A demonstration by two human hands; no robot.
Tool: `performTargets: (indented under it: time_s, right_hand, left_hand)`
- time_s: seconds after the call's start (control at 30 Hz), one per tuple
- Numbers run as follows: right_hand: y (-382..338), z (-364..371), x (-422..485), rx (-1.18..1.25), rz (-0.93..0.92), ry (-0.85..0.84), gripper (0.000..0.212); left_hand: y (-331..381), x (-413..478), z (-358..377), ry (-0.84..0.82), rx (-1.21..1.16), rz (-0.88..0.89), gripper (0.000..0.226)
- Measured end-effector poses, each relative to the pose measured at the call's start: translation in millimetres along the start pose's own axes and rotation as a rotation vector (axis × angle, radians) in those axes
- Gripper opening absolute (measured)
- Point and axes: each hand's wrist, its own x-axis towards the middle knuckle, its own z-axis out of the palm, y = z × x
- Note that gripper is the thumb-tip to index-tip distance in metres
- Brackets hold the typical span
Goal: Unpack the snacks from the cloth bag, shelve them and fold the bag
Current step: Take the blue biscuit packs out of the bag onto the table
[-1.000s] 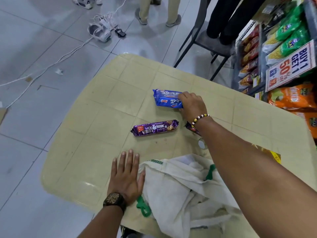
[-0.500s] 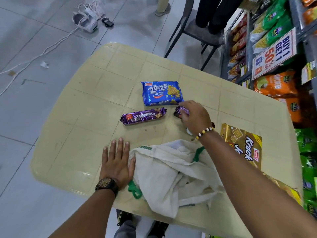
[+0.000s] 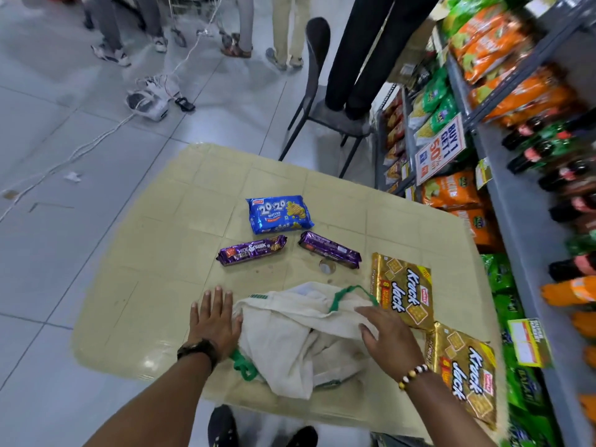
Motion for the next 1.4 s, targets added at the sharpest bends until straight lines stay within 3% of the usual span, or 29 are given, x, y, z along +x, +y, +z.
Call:
performTargets:
  time_s: [0.1,0.2,0.33,0.4,0.47,0.6,0.77,0.87,0.97,1.1,1.23,1.4]
  right_hand:
    - [-5,0,-4,0.011,-0.028,-0.018,0.038]
    - [-15,10,2,-0.006,-0.077,-0.053,0.04]
    - [-26,27,29,-0.141,-0.116,-0.198,0.051]
    - [-30,37,41,-0.232,-0.095,-0.337,0.067]
    - [-26,44,51,-0.285,-0.05,-0.457,0.074]
    - [-7,46,65,-0.27,-0.095,-0.501,0.036]
    - [3,24,99,-0.109,-0.082,-0.295,0.021]
    - [0,19,129,0.028,-0.009,-0.2,0.026]
    - [-13,22,153,0.183,0.116,-0.137,0.026]
    - [-31,34,157,0.235,0.015,-0.236,0.037]
    - [-29,49,144,-0.029,-0.177,-0.473,0.082]
    - [-6,58,135,-0.322,-0.17,-0.454,0.102]
  left_hand:
    - [14,-14,-29,-0.043,-0.143,0.02,0.072]
    - [36,-42,-48,0.097,-0.302,0.071,0.085]
    - [72,-82,-36,0.266,-0.097,0.224,0.083]
    - [87,-96,-27,0.179,-0.008,0.203,0.082]
    - [95,-101,-21,0.036,0.065,0.16,0.065]
    - [99,-102,-22,-0.108,-0.068,0.066,0.007]
    - [85,-95,-34,0.028,-0.255,-0.016,0.004]
    - [70,-96,-34,0.193,-0.253,-0.018,0.02]
    - [66,-100,-31,0.221,-0.241,-0.049,0.009]
    - [74,-99,-23,0.032,-0.062,-0.117,0.064]
    - [81,-87,-23,-0.031,-0.107,-0.219,0.076]
    - [77,-64,-39,-0.06,-0.2,-0.224,0.077]
